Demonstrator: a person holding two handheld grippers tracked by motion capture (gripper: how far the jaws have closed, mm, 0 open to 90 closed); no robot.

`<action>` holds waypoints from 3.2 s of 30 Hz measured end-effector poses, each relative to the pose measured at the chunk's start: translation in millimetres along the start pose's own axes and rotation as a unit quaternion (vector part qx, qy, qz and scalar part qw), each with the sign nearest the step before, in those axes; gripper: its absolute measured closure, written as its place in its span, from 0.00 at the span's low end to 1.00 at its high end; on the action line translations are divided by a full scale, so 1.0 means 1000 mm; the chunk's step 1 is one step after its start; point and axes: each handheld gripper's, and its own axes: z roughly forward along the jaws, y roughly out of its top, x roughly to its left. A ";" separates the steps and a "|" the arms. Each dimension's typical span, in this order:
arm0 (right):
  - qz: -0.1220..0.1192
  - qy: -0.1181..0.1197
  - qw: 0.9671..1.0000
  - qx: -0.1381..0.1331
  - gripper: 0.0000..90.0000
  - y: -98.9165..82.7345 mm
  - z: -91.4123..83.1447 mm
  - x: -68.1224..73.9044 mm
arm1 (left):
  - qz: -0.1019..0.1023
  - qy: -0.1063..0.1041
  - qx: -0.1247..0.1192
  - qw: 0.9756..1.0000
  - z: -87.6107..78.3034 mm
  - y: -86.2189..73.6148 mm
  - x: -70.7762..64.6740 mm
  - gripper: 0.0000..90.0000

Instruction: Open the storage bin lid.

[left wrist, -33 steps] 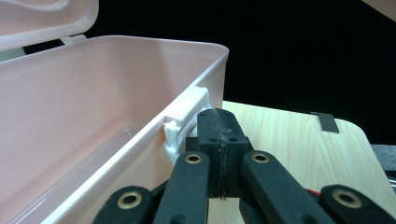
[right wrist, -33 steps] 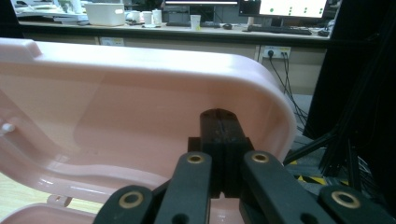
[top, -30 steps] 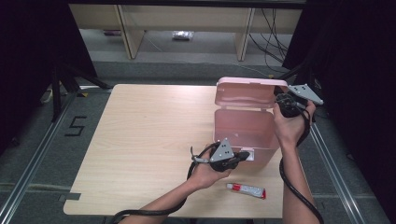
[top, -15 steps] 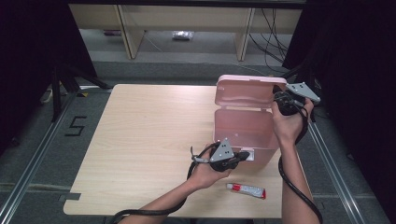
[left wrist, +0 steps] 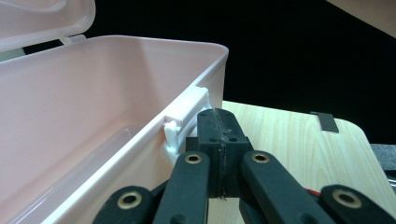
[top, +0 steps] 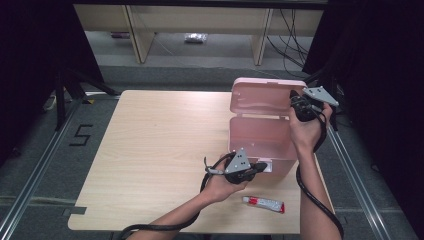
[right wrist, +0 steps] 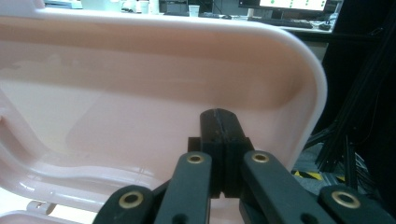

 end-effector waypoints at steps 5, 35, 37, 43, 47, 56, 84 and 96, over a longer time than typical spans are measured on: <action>-0.001 -0.001 1.000 -0.002 1.00 0.000 0.004 0.001 | 0.000 0.000 0.000 1.000 0.000 0.000 0.000 1.00; 0.010 -0.003 0.999 0.036 1.00 -0.010 0.024 0.004 | 0.001 -0.001 0.001 1.000 -0.001 0.000 0.000 1.00; -0.002 -0.001 0.999 0.036 1.00 -0.011 0.027 0.003 | 0.002 -0.001 0.001 1.000 -0.001 0.000 0.000 1.00; 0.000 0.002 0.999 0.045 1.00 -0.013 0.032 0.003 | 0.003 -0.001 0.002 1.000 -0.001 0.000 0.000 1.00; 0.005 -0.002 0.998 0.055 1.00 -0.014 0.034 0.005 | 0.004 0.000 0.006 1.000 -0.002 0.000 0.000 1.00; 0.008 0.001 0.998 0.065 1.00 -0.018 0.040 0.006 | 0.004 -0.001 0.005 1.000 -0.002 0.000 0.000 1.00; 0.013 -0.002 0.994 0.110 1.00 -0.031 0.054 0.005 | 0.009 -0.003 0.005 1.000 -0.002 0.001 0.001 1.00; 0.029 0.006 0.993 0.113 0.97 -0.031 0.046 0.007 | 0.003 -0.002 0.005 1.000 -0.002 0.001 0.000 1.00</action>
